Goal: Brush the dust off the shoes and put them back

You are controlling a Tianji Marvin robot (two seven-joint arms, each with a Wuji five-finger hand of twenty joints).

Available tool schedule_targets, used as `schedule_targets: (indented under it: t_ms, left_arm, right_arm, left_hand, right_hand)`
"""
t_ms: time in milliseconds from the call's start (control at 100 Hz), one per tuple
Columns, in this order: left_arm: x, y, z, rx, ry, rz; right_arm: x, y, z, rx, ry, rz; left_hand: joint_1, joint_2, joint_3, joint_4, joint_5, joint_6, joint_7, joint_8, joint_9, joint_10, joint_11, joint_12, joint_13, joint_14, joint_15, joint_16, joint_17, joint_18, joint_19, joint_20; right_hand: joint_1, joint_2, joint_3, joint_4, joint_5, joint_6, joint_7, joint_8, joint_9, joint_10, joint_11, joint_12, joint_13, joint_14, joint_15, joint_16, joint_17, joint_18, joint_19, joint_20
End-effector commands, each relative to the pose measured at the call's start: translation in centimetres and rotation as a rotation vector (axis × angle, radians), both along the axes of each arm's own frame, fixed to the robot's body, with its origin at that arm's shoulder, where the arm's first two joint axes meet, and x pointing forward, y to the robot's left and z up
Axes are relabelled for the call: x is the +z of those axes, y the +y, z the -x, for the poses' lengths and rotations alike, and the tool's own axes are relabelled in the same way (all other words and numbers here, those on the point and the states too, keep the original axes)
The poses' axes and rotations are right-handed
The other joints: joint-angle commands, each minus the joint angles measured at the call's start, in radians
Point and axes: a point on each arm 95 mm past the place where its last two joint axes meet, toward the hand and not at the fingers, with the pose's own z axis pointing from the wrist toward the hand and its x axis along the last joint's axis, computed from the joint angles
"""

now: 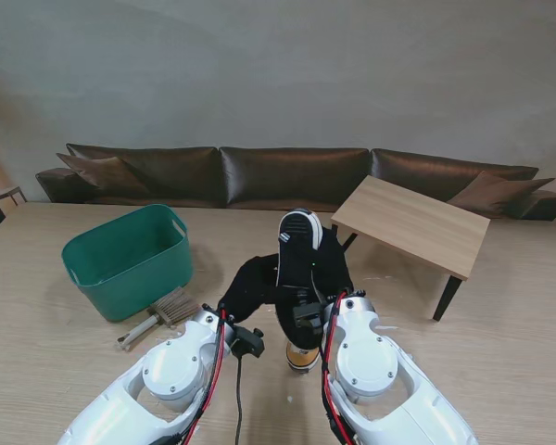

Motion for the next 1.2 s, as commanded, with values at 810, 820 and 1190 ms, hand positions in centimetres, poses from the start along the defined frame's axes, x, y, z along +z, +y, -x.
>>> schedule_targets:
  t_ms: [810, 820, 1190]
  left_arm:
    - [0.5, 3.6, -0.5, 0.175, 0.015, -0.150]
    - [0.5, 3.7, -0.5, 0.176, 0.016, -0.154]
    - [-0.7, 5.3, -1.7, 0.187, 0.106, -0.287]
  right_arm:
    - [-0.2, -1.0, -1.2, 0.007, -0.030, 0.094]
    - [-0.2, -1.0, -1.2, 0.005, -0.031, 0.096]
    - [-0.9, -2.1, -1.9, -0.055, -0.046, 0.221]
  left_hand:
    - [0.155, 0.078, 0.240, 0.020, 0.102, -0.113, 0.353, -0.153, 0.083, -0.039, 0.063, 0.058, 0.130, -0.130, 0.267, 0.012, 0.147, -0.093, 0.097, -0.010]
    - [0.156, 0.078, 0.240, 0.020, 0.102, -0.113, 0.353, -0.153, 0.083, -0.040, 0.063, 0.058, 0.130, -0.130, 0.268, 0.012, 0.147, -0.093, 0.097, -0.010]
    - [0.158, 0.079, 0.237, 0.020, 0.103, -0.110, 0.354, -0.158, 0.082, -0.038, 0.063, 0.060, 0.130, -0.129, 0.273, 0.014, 0.147, -0.091, 0.095, -0.005]
  right_hand:
    - [-0.084, 0.097, -0.108, 0.044, -0.453, -0.141, 0.010, -0.136, -0.309, -0.107, 0.049, -0.054, -0.226, -0.049, 0.010, -0.025, -0.353, -0.057, -0.176, 0.114]
    - [-0.085, 0.098, -0.109, 0.044, -0.455, -0.140, 0.010, -0.137, -0.311, -0.107, 0.049, -0.054, -0.227, -0.049, 0.010, -0.025, -0.354, -0.057, -0.177, 0.115]
    - [-0.090, 0.134, -0.130, 0.057, -0.411, -0.127, 0.039, -0.147, -0.335, -0.092, 0.061, -0.052, -0.253, -0.051, -0.003, -0.033, -0.353, -0.047, -0.204, 0.137]
